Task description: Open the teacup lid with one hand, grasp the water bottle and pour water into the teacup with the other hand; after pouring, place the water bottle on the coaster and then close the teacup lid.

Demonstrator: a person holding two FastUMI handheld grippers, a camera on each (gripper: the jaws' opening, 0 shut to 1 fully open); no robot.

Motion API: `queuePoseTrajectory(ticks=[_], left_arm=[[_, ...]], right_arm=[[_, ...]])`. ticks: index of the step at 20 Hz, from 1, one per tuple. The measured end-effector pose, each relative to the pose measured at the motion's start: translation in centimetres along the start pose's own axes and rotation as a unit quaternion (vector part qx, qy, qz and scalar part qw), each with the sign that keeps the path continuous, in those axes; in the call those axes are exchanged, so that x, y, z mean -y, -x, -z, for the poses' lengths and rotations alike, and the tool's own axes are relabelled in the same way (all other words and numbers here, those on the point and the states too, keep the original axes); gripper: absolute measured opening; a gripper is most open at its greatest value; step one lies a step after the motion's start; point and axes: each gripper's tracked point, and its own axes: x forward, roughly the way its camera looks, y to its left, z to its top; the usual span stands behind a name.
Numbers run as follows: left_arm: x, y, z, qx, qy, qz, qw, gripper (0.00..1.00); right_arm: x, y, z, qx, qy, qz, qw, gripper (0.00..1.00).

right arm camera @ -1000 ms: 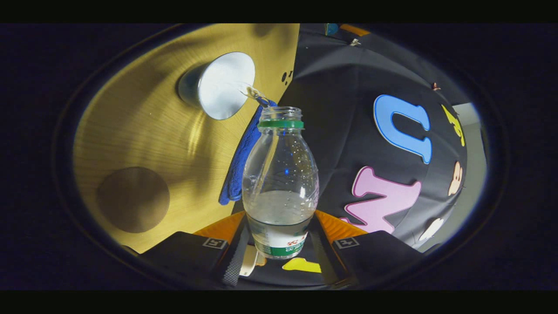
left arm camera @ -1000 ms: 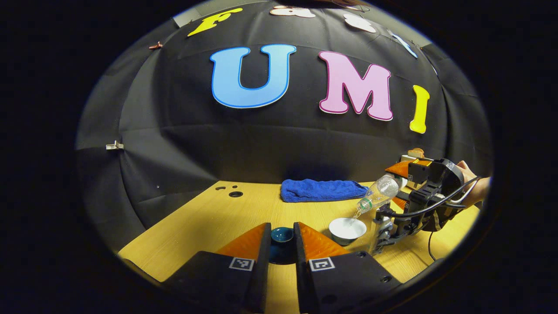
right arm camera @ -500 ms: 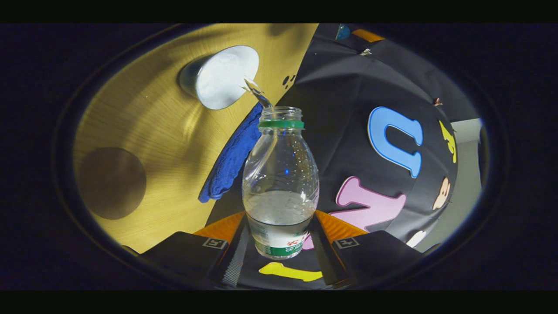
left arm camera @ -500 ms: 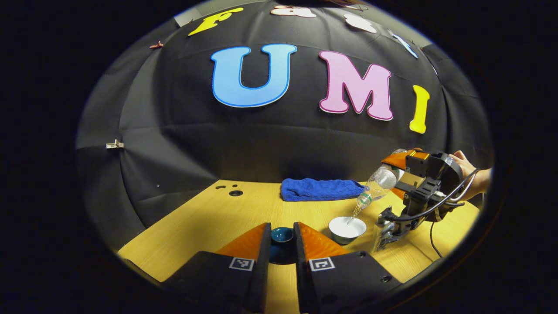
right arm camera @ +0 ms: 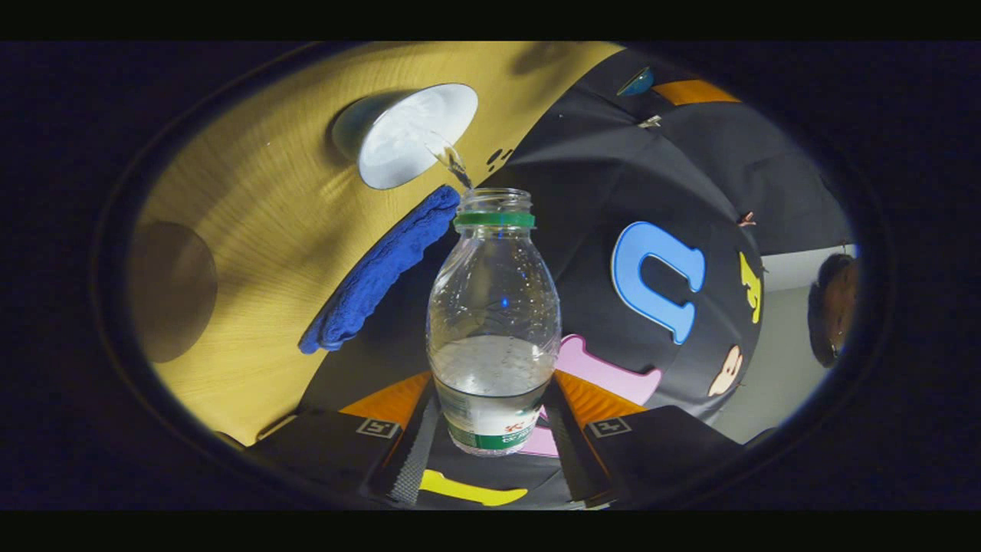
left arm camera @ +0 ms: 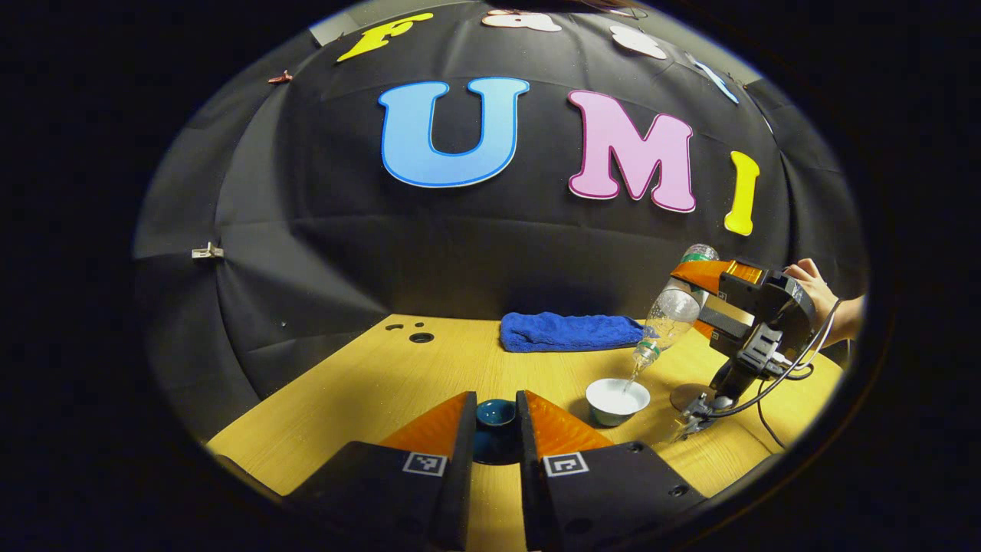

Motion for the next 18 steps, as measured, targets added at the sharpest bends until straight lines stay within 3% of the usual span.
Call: queuePoseTrajectory(ticks=[8,11,12,13,14,18], left_arm=[[-0.2,0.1,-0.1,0.003,0.001,0.002,1.0,0.31],[-0.4,0.3,-0.1,0.003,0.006,0.001,1.0,0.27],[-0.4,0.3,-0.1,0.004,0.007,0.002,1.0,0.31],[-0.4,0.5,-0.2,0.005,0.008,0.002,1.0,0.27],[-0.4,0.5,-0.2,0.005,0.008,0.002,1.0,0.31],[-0.3,0.7,-0.3,0.006,0.008,0.002,1.0,0.31]], right_arm=[[1.9,-0.4,-0.2,0.017,0.037,0.04,0.998,0.73],[2.6,-0.4,-0.3,0.021,0.04,0.04,0.998,0.73],[2.6,-0.5,-0.2,0.02,0.041,0.041,0.998,0.73],[2.6,-0.3,-0.2,0.019,0.041,0.038,0.998,0.73],[2.5,-0.2,-0.3,0.018,0.042,0.036,0.998,0.73],[2.0,-0.5,-0.3,0.013,0.027,0.018,0.999,0.73]])
